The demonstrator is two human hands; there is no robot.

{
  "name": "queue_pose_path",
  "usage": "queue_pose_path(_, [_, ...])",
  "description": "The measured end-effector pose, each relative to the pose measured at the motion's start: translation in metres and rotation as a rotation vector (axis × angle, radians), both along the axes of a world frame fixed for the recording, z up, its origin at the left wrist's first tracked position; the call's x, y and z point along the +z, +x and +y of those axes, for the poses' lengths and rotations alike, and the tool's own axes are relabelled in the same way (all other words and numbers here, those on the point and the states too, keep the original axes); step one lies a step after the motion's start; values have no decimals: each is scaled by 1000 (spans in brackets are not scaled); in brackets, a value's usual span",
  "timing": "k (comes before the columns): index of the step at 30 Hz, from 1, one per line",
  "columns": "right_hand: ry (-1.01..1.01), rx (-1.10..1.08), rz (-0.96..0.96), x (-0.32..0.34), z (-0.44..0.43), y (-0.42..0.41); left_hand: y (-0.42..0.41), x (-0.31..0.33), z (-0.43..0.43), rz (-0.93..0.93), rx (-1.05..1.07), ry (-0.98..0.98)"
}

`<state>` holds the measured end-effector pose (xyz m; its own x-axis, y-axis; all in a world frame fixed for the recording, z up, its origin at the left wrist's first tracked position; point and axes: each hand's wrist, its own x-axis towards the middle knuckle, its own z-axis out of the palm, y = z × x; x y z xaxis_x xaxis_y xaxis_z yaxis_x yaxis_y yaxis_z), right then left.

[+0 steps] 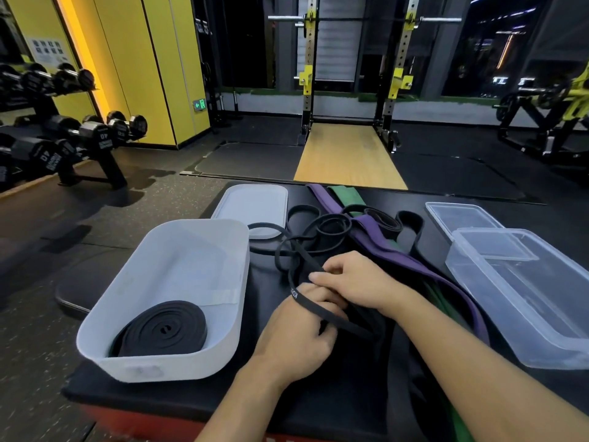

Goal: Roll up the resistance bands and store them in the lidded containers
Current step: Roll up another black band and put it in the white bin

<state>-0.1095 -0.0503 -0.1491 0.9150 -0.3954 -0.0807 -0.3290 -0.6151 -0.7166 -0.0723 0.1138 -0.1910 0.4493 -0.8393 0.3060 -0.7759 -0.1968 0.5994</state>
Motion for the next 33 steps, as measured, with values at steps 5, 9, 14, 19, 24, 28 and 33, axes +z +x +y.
queue_pose_path(5, [-395, -379, 195, 6, -23, -15, -1, 7, 1, 72, 432, -67])
queue_pose_path(9, [-392, -165, 424, 14, -11, -30, 4, 4, -2, 99, 643, -100])
queue_pose_path(14, [-269, -12, 355, 20, 0, -25, 0, 4, -6, -40, 579, -227])
queue_pose_path(19, [77, -171, 36, 11, 8, -6, -1, -3, 4, -75, 169, -176])
queue_pose_path(24, [15, -239, 55, 9, 18, 0, 2, 2, 4, 244, 377, -351])
queue_pose_path(28, [-251, -204, 156, 4, 27, 3, 2, 7, 2, 243, 499, -196])
queue_pose_path(33, [-101, -176, 111, 3, 23, -6, 5, 9, -5, 216, 526, -85])
